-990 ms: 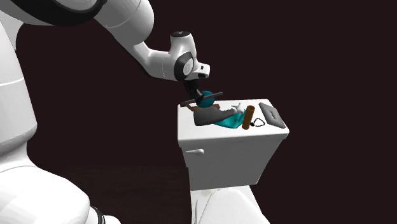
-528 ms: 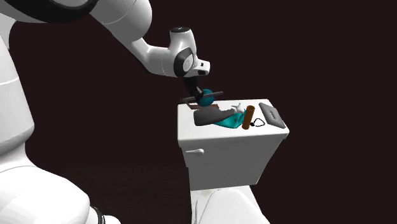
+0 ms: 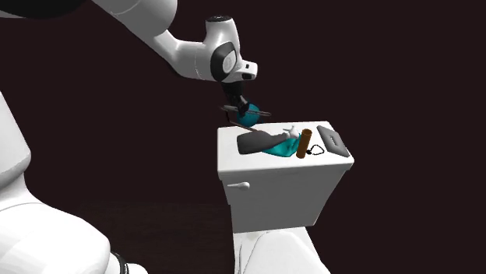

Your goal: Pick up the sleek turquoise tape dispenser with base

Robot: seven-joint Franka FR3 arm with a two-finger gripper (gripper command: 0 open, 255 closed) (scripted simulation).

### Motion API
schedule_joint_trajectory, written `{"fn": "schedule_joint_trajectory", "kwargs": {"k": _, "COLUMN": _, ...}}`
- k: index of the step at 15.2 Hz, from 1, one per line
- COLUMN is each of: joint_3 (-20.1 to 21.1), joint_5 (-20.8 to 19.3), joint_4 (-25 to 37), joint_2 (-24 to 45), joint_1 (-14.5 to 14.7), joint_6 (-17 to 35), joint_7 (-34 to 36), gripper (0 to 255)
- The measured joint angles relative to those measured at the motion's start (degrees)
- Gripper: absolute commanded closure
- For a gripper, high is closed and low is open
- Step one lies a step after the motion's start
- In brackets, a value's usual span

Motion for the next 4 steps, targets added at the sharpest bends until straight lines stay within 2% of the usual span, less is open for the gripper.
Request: {"fn": "schedule_joint_trajectory", "kwargs": {"k": 4, "joint_3": -0.10, "joint_5": -0.17, "joint_4": 0.81, "joint_2": -1.58, "joint_1": 0.04, "joint_6": -2.38, "joint_7": -0.08, "gripper": 255}}
